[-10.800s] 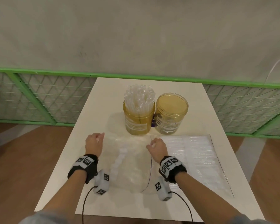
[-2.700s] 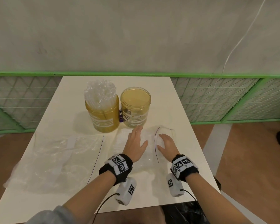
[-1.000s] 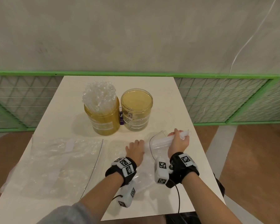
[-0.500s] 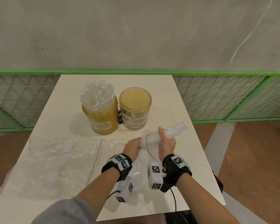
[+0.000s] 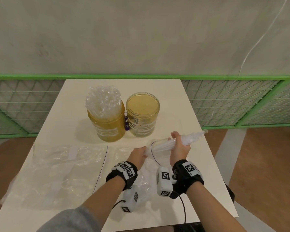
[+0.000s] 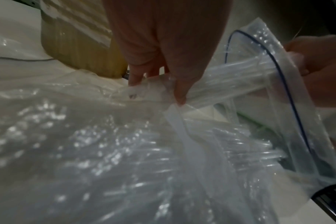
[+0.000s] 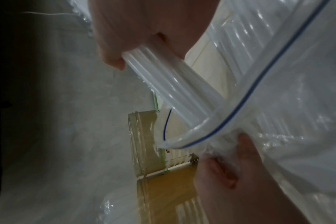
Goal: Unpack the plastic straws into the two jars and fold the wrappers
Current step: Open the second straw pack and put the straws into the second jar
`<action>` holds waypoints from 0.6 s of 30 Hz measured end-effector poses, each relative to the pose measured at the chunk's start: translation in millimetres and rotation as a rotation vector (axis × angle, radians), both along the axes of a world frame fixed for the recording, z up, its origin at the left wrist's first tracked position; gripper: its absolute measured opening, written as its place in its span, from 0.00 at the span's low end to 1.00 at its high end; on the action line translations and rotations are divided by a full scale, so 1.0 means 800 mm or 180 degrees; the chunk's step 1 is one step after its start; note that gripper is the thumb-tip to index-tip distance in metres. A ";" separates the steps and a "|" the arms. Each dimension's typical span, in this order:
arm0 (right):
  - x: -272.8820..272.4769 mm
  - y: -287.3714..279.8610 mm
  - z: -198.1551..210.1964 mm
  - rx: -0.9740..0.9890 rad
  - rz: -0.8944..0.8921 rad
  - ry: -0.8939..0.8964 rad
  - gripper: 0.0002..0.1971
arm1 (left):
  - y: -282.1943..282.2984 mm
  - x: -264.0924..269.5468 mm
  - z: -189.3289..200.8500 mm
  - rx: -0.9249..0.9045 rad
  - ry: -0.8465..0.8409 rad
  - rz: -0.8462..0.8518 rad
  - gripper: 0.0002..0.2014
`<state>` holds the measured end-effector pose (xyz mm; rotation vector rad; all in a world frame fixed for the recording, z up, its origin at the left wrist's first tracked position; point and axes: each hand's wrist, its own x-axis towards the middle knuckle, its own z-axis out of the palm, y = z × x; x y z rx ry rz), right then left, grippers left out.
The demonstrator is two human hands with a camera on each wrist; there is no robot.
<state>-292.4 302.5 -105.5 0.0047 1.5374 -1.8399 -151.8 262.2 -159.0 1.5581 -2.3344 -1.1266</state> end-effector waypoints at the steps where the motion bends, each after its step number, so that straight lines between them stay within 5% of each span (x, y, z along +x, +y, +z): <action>1: 0.002 -0.002 0.004 -0.0062 0.0059 0.0079 0.02 | 0.000 0.000 -0.002 -0.0032 0.0022 0.0003 0.11; 7: -0.022 -0.010 0.044 -0.0237 -0.0101 0.0553 0.14 | -0.007 0.016 -0.018 0.0099 -0.0480 0.0117 0.13; 12: -0.066 -0.029 0.127 -0.0786 -0.0342 0.0857 0.11 | -0.010 0.011 -0.014 -0.0006 -0.0862 0.0135 0.15; 15: -0.080 -0.042 0.165 -0.1218 -0.0389 0.0740 0.09 | -0.013 0.004 -0.014 0.0144 -0.0700 -0.0131 0.18; 18: -0.078 -0.058 0.197 -0.1437 -0.0414 0.0714 0.08 | -0.016 0.003 -0.002 0.0576 -0.0207 -0.0115 0.31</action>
